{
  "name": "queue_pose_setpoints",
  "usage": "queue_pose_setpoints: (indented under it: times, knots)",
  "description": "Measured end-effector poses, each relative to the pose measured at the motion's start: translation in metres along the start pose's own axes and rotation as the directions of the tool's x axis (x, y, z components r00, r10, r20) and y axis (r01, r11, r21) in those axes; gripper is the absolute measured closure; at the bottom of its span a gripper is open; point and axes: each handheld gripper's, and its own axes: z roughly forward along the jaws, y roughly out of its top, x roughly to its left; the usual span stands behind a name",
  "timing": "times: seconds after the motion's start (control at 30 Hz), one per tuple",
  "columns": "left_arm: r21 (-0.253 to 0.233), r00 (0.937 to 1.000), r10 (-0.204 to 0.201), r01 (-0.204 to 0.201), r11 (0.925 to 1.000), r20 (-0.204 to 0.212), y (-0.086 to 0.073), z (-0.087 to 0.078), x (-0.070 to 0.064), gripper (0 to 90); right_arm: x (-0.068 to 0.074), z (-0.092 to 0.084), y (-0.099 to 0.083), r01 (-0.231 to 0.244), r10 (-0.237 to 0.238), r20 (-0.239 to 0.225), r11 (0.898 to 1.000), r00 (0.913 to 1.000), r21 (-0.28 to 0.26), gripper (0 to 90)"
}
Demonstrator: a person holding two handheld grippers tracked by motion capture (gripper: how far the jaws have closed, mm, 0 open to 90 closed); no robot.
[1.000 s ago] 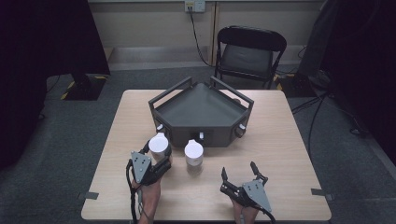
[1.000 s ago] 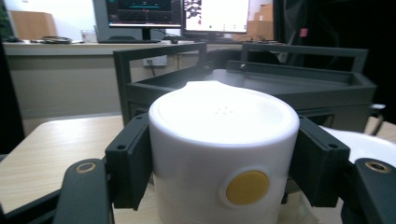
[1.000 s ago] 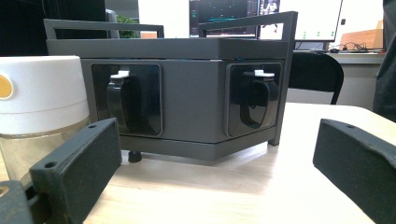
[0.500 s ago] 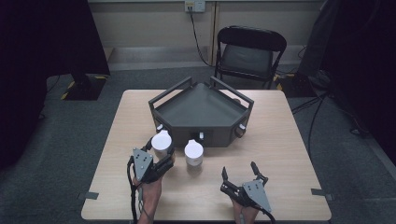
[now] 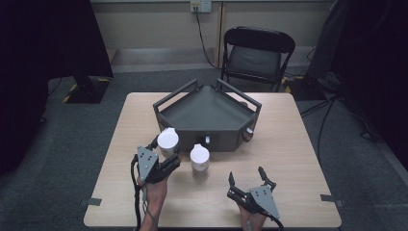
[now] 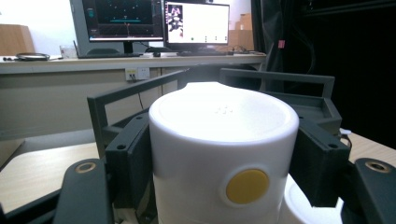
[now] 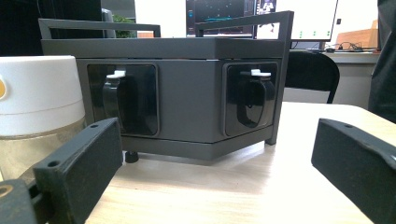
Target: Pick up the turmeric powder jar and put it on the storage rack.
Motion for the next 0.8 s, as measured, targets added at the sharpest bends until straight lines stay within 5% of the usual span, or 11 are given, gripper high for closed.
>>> queue_pose_setpoints:
  times: [0.8]
  knots:
    - [-0.018,0.9986,-0.010,0.011,0.9998,0.051,0.038,0.030,0.008,30.8,0.000,0.000,0.000,0.000,0.000,-0.001,1.000,1.0000,-0.001,1.3]
